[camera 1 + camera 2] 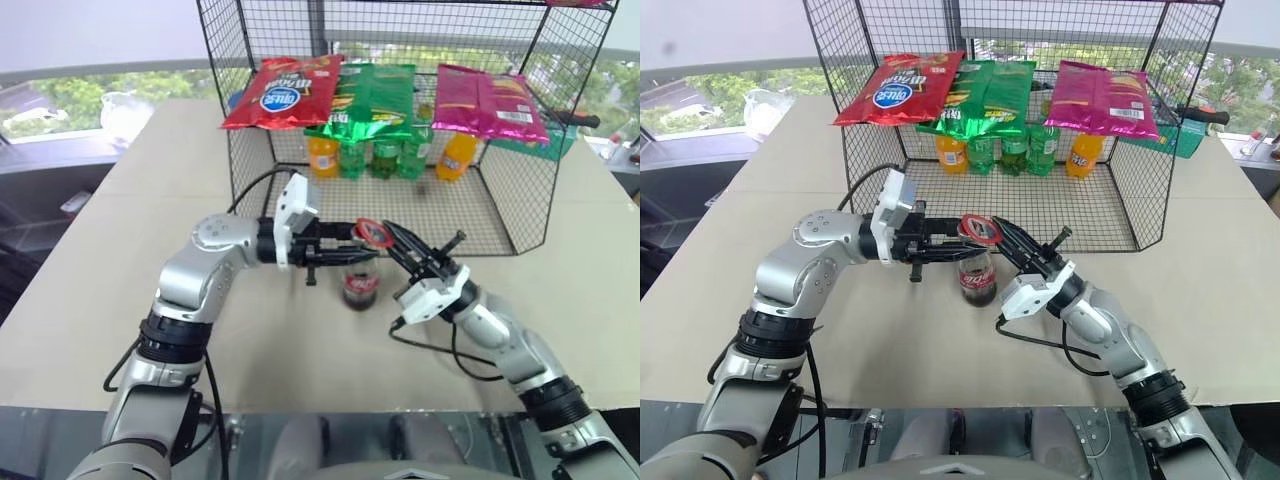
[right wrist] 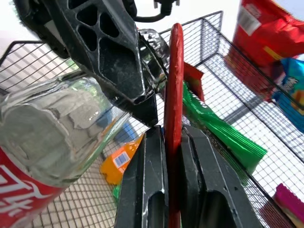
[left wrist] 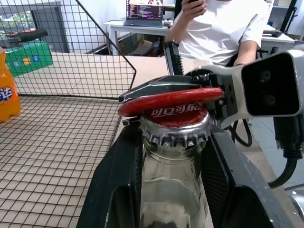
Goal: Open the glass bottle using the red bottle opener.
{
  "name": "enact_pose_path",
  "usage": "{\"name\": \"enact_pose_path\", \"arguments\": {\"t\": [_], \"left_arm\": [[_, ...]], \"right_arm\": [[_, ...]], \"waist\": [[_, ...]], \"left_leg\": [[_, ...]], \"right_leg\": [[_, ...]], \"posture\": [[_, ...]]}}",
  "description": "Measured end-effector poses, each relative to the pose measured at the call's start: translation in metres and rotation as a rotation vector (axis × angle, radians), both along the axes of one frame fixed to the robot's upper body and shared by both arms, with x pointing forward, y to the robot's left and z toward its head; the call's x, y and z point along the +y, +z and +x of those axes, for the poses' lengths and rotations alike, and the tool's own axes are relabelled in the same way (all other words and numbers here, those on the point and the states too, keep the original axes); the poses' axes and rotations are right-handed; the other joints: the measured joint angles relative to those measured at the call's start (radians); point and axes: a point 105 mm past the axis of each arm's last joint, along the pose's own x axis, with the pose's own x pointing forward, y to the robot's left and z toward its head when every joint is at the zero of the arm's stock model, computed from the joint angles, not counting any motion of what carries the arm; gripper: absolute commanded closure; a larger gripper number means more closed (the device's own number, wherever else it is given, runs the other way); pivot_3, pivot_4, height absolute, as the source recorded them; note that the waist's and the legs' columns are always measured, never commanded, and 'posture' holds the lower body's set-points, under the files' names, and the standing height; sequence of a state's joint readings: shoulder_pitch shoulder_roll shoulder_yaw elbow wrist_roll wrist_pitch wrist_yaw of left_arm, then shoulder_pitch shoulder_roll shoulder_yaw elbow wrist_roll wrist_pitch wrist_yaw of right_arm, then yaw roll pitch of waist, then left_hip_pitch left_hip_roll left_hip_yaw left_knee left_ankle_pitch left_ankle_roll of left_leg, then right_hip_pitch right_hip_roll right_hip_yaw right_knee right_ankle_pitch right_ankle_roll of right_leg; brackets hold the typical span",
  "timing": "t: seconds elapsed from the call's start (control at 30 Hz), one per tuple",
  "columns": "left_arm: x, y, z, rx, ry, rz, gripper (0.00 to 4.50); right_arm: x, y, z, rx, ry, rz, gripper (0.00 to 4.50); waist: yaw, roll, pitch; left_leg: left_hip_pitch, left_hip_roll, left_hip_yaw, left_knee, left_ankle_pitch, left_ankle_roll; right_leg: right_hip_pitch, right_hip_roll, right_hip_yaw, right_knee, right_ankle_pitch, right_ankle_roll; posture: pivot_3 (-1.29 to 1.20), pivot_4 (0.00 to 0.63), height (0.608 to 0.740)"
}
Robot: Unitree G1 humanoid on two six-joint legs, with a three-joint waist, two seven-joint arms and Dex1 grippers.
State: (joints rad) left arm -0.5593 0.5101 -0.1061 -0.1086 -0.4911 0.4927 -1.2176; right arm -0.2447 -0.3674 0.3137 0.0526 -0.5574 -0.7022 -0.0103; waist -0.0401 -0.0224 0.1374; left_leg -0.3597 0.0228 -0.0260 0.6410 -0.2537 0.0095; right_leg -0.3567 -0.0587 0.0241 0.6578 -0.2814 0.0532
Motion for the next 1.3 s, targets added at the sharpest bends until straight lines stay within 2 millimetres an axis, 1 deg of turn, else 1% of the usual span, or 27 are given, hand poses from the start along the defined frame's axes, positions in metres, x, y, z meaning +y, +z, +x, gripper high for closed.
{"name": "enact_pose_path", "arguments": {"t": [0.17,0.37,0.5,0.63,0.83,0.9,1.0,1.1,1.17,1.3], "left_arm": [[0.003,-0.001,0.000,0.001,0.008,0.012,3.34],[0.003,-0.002,-0.001,-0.008,0.002,0.016,3.34],[-0.001,-0.002,-0.001,-0.020,-0.013,0.010,3.34],[-0.004,-0.001,-0.001,-0.033,-0.026,0.013,3.34],[-0.006,-0.001,-0.001,-0.042,-0.038,0.015,3.34],[-0.008,0.000,-0.001,-0.049,-0.045,0.013,3.34],[-0.011,0.001,-0.002,-0.054,-0.056,0.006,3.34],[-0.012,0.002,-0.003,-0.056,-0.063,-0.003,3.34],[-0.010,0.003,-0.003,-0.056,-0.061,-0.007,3.34],[-0.009,0.002,-0.004,-0.057,-0.054,-0.007,3.34]], "right_arm": [[0.003,-0.003,0.000,-0.071,-0.032,-0.009,4.50],[-0.002,0.004,0.000,-0.155,-0.031,-0.107,4.50],[-0.012,0.021,0.002,-0.237,-0.005,-0.288,4.50],[-0.017,0.036,0.002,-0.278,0.018,-0.419,4.50],[-0.021,0.050,0.004,-0.295,0.023,-0.514,4.50],[-0.022,0.054,0.005,-0.277,0.015,-0.510,4.50],[-0.026,0.054,0.005,-0.228,-0.001,-0.477,4.50],[-0.021,0.042,-0.001,-0.114,-0.028,-0.323,4.50],[-0.016,0.036,-0.004,-0.051,-0.052,-0.218,4.50],[-0.011,0.029,-0.010,-0.006,-0.099,-0.122,4.50]], "waist": [[-0.002,0.000,-0.004],[-0.001,0.002,-0.006],[0.002,0.003,-0.005],[0.006,0.003,-0.004],[0.011,0.002,-0.002],[0.015,0.002,0.002],[0.026,0.001,0.005],[0.028,0.000,0.005],[0.028,0.003,0.007],[0.027,0.004,0.008]], "left_leg": [[0.001,0.001,0.000,-0.001,0.000,0.000],[0.001,0.000,0.000,-0.002,0.000,0.000],[0.000,0.000,0.000,-0.002,0.000,0.000],[-0.002,0.000,-0.001,-0.003,0.000,0.000],[-0.004,0.000,-0.001,-0.003,0.000,0.000],[-0.005,-0.001,-0.001,-0.003,0.000,0.000],[-0.007,-0.001,-0.002,-0.004,0.000,0.000],[-0.011,0.000,-0.004,-0.005,0.000,0.000],[-0.011,-0.001,-0.004,-0.005,0.000,0.000],[-0.011,-0.001,-0.004,-0.005,0.000,0.000]], "right_leg": [[0.000,0.001,0.001,0.000,0.000,0.000],[0.000,0.001,0.001,-0.001,0.000,0.000],[0.000,0.000,0.001,-0.003,0.000,0.000],[0.000,0.000,0.000,-0.005,0.000,0.000],[-0.001,-0.001,-0.001,-0.007,0.000,0.000],[-0.001,-0.002,-0.002,-0.008,0.000,0.000],[-0.001,-0.002,-0.003,-0.009,0.000,0.000],[-0.004,-0.002,-0.005,-0.011,0.000,0.000],[-0.005,-0.002,-0.005,-0.011,0.001,0.000],[-0.004,-0.003,-0.005,-0.011,0.000,0.000]], "posture": [[0.00,0.150,0.740],[0.00,0.150,0.740],[0.00,0.150,0.740],[0.00,0.150,0.740],[0.00,0.150,0.740],[0.00,0.150,0.740],[0.00,0.150,0.740],[0.00,0.150,0.740],[0.00,0.150,0.740],[0.00,0.150,0.740]]}}
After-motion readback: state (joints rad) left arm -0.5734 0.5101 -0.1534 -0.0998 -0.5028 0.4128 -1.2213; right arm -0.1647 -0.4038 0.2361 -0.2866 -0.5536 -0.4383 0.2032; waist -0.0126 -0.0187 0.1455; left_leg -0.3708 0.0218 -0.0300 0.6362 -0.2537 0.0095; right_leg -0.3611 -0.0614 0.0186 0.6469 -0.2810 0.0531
